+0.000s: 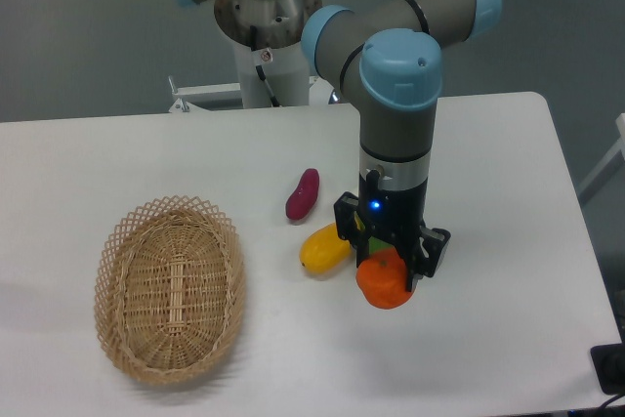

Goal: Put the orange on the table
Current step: 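Hold the orange in the gripper above the table beside the mango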

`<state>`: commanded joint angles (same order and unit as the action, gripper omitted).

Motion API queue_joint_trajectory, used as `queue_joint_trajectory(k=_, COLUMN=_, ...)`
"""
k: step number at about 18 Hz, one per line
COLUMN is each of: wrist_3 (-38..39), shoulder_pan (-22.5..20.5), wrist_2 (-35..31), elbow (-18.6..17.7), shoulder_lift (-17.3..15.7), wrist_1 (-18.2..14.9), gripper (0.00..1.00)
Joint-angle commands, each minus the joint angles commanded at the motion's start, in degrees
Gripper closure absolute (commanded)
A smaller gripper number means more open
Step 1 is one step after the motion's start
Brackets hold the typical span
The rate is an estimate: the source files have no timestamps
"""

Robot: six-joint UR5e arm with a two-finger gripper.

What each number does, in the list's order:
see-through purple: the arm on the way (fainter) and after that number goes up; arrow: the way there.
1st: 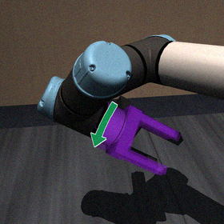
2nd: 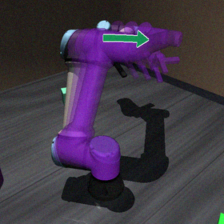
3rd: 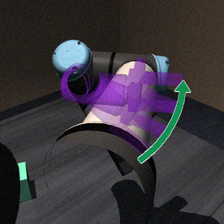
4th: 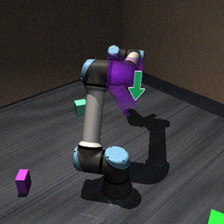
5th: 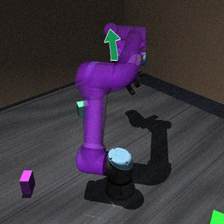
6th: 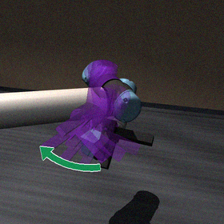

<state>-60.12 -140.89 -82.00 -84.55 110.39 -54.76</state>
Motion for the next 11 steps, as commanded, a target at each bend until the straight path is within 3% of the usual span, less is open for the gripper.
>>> queue_joint_trajectory(k=11, wrist_3=4.11, shoulder_pan=0.35, wrist_2=-0.09, elbow=0.26, shoulder_lift=1.66, wrist_1=0.09, gripper=0.30)
